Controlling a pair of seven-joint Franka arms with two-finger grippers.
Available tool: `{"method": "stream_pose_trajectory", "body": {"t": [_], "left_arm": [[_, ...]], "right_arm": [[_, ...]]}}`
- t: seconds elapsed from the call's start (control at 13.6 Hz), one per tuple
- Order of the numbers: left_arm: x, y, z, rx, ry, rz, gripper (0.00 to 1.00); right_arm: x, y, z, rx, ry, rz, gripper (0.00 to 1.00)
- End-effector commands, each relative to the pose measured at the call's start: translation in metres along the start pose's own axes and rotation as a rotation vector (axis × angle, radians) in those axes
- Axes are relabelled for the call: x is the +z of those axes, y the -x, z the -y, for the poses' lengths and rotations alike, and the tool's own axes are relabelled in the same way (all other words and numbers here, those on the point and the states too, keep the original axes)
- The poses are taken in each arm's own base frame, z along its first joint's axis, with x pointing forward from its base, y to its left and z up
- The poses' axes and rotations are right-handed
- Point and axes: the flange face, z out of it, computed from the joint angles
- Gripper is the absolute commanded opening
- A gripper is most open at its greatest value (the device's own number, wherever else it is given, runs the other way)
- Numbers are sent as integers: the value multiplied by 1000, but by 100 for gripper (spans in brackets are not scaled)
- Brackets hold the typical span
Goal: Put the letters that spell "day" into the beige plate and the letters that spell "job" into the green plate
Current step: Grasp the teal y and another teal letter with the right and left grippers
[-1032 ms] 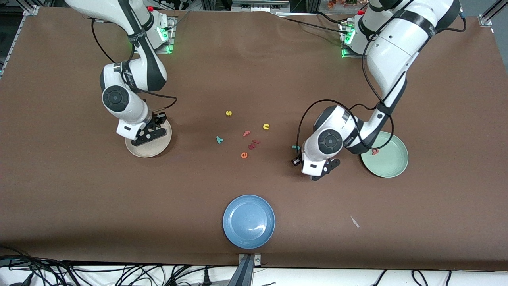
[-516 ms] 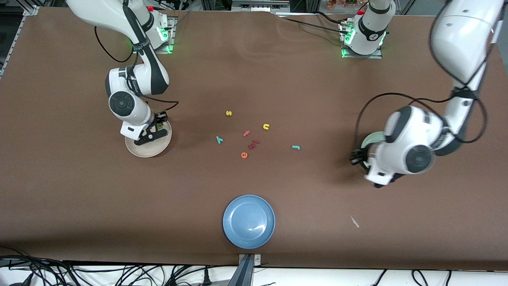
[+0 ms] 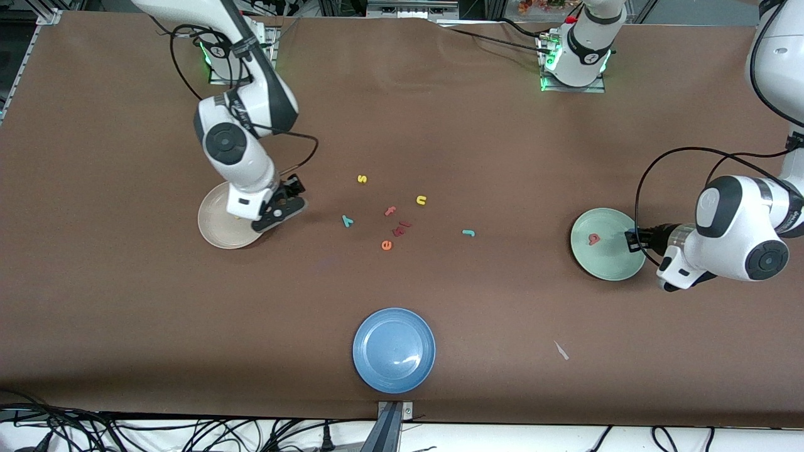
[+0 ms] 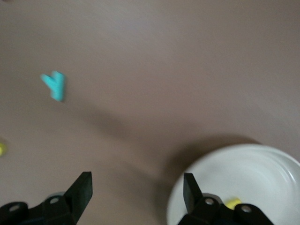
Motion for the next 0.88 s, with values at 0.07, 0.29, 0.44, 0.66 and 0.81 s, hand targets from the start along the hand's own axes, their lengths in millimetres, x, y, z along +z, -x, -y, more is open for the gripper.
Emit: {"method": "stream_pose_trajectory", "body": {"t": [0.07,0.29,0.44,0.66,0.81], "left_arm": [[3,3,-8,55,-23,-12,98],[-28,11,-15,47,-14,-45,100],[-51,32,-59,-24,5,-80,100],[-57,65,-133,-298,72,-68,100],[-50,83,-190,-432,141,-73,100]], "right_arm": [[24,-39,47,-24,-11,-4,64],[45,-55,56,-23,-7,-49,58],[54,-60,62,-9,-6,-72,53],[70,-62,80,19,-9,-87,53],[76,-62,83,25,-9,-87,53]]}}
